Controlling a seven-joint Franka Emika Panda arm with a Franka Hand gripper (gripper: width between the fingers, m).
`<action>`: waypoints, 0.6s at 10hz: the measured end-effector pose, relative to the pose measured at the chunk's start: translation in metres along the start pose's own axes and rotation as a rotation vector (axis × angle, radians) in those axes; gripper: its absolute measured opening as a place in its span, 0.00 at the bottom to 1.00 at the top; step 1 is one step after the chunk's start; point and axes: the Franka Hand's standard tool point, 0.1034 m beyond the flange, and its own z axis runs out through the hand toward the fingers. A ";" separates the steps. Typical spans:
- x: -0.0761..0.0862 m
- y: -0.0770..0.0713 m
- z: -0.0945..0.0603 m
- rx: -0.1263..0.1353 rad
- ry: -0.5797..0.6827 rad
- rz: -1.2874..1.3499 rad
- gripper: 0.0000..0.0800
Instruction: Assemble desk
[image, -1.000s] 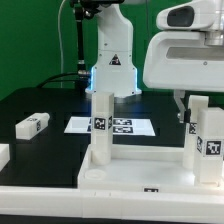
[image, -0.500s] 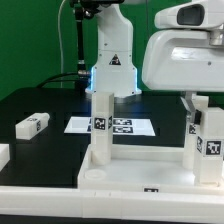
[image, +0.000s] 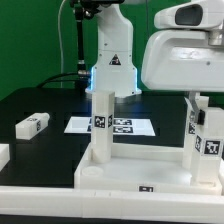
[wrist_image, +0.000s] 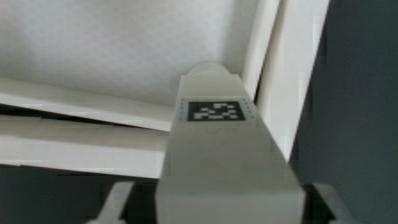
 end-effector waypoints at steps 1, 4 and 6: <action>0.000 0.000 0.000 0.000 0.000 0.074 0.36; 0.000 0.002 0.001 0.015 -0.004 0.359 0.36; -0.001 0.002 0.002 0.039 -0.006 0.611 0.36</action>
Offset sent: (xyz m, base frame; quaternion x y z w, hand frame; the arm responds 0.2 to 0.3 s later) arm -0.0059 -0.0041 -0.0034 0.0518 -0.0229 0.2398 0.9692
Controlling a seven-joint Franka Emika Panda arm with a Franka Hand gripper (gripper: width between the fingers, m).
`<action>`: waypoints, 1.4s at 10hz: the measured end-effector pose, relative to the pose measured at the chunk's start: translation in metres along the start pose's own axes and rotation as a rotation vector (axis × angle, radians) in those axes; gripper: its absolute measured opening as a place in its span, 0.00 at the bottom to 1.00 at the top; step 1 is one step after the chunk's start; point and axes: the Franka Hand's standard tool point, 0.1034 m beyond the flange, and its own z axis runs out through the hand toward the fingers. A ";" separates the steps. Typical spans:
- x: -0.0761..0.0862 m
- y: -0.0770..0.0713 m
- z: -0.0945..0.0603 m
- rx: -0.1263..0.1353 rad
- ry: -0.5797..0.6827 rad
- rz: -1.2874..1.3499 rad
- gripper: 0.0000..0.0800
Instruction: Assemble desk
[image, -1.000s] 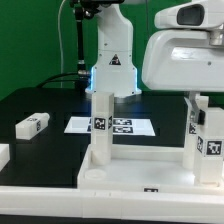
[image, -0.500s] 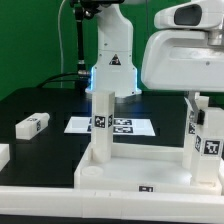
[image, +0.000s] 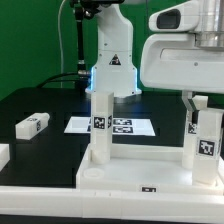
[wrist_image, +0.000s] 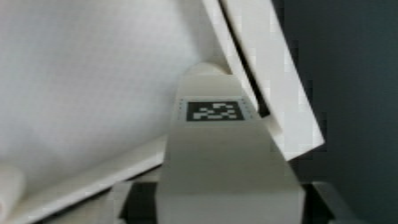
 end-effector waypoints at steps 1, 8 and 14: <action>0.000 0.000 0.000 0.004 -0.002 0.103 0.36; 0.000 0.000 0.001 0.016 -0.025 0.680 0.36; -0.001 0.001 0.002 0.012 -0.031 0.692 0.67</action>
Offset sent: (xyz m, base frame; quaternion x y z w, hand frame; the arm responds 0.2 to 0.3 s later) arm -0.0029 0.0015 -0.0002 0.0106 -0.0222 0.2624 0.9646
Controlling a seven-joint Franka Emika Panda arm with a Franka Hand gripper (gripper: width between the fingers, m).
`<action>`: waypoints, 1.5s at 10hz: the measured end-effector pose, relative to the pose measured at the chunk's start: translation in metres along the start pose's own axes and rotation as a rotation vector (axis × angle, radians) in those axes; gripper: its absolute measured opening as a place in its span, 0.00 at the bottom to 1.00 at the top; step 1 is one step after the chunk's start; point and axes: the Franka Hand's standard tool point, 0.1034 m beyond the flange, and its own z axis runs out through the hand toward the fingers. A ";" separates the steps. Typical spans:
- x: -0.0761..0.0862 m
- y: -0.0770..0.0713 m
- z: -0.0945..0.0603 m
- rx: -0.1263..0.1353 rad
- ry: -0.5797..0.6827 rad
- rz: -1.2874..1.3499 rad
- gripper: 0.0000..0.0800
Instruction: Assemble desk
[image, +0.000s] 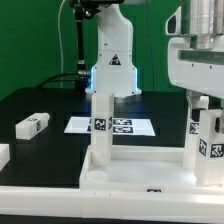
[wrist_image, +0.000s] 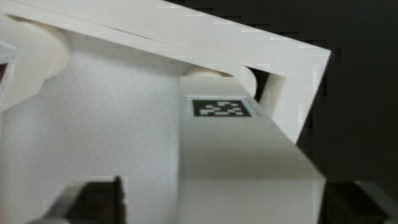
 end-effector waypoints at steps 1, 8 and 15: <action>-0.002 0.000 0.000 -0.002 0.004 -0.068 0.78; -0.007 -0.003 -0.001 -0.008 0.023 -0.670 0.81; -0.003 -0.003 -0.002 -0.044 0.047 -1.206 0.81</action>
Offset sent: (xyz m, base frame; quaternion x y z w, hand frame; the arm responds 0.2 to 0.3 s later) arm -0.0003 0.0129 0.0038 -0.0100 -0.0105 -0.1761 0.9843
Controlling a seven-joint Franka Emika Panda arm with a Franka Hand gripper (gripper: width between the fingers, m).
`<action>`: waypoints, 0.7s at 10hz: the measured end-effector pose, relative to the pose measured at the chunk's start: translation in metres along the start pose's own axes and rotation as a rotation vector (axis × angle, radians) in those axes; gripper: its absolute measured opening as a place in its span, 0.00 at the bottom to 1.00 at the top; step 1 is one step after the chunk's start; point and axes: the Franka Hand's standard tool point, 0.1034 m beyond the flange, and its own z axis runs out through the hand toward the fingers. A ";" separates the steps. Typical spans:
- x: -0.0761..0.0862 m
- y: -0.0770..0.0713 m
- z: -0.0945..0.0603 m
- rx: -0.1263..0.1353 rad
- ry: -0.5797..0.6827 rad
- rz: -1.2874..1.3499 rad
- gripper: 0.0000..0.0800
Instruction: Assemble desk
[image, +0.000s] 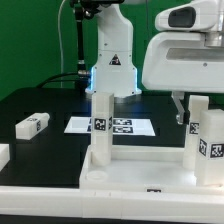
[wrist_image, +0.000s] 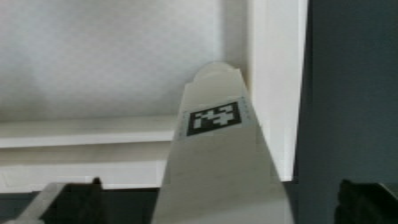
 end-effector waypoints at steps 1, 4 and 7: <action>0.000 -0.001 0.000 -0.005 0.000 -0.061 0.81; -0.001 -0.001 0.001 -0.007 -0.001 -0.067 0.65; -0.001 -0.001 0.001 -0.008 -0.001 -0.038 0.36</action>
Offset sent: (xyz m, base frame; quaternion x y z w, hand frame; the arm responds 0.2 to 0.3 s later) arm 0.0000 0.0000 0.0000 0.0000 0.0000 0.0000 1.0000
